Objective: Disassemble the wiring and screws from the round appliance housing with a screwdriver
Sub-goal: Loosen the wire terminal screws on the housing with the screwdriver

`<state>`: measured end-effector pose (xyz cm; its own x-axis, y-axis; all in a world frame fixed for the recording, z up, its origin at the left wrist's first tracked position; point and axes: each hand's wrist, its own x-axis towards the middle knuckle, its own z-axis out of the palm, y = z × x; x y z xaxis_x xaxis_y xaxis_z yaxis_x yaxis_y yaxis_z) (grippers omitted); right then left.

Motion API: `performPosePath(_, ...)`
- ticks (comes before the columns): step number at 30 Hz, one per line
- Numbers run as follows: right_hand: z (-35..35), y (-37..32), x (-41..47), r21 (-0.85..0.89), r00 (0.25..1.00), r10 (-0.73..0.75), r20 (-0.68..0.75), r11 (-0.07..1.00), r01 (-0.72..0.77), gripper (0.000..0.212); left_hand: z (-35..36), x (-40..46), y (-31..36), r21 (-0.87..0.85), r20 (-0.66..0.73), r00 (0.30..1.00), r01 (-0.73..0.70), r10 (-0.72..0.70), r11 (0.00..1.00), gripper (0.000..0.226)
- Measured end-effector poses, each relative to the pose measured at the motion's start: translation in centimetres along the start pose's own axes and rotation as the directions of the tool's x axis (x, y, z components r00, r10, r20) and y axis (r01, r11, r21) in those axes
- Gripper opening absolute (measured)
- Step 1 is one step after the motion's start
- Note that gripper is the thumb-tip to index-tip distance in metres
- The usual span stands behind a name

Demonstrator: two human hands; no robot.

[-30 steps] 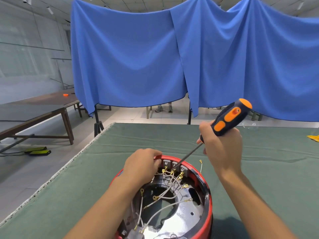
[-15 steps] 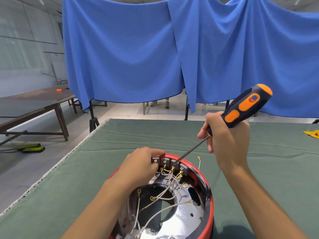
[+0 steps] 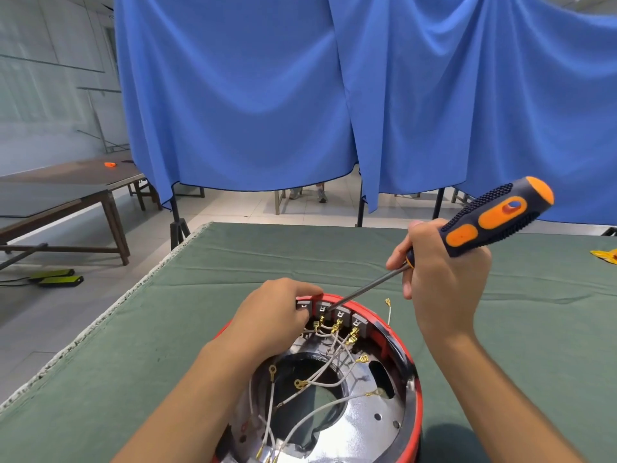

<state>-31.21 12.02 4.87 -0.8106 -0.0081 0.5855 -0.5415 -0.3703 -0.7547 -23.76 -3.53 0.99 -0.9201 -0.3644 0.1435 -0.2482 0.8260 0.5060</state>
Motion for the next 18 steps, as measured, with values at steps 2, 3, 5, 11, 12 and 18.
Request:
performPosePath(2,0.1,0.1,0.1,-0.007,1.000,-0.021,0.005,1.000,0.021,0.034,0.0,0.0,0.0,0.000,0.000,1.000,-0.001,0.001,1.000,0.044)
performPosePath(3,0.1,0.3,0.1,-0.018,1.000,-0.030,0.000,0.999,0.030,0.033,0.0,0.0,-0.1,0.003,0.001,1.000,-0.003,0.003,1.000,0.044)
performPosePath(5,0.2,0.9,0.5,-0.032,0.998,-0.029,-0.047,0.999,0.028,0.031,0.0,0.0,-0.1,0.006,0.000,1.000,-0.004,0.004,1.000,0.045)
performPosePath(11,-0.1,2.8,2.3,0.019,0.955,0.141,-0.260,0.990,-0.140,0.029,0.0,0.1,-0.1,0.024,0.009,1.000,0.006,-0.006,1.000,0.044)
performPosePath(12,-0.1,3.0,2.5,0.019,0.951,0.150,-0.272,0.988,-0.150,0.027,0.0,0.1,0.0,0.021,0.013,1.000,0.011,-0.011,1.000,0.045)
performPosePath(18,0.2,4.0,3.9,0.028,0.938,0.182,-0.296,0.983,-0.182,0.023,0.0,0.3,-0.1,0.031,0.005,1.000,0.020,-0.021,0.999,0.044)
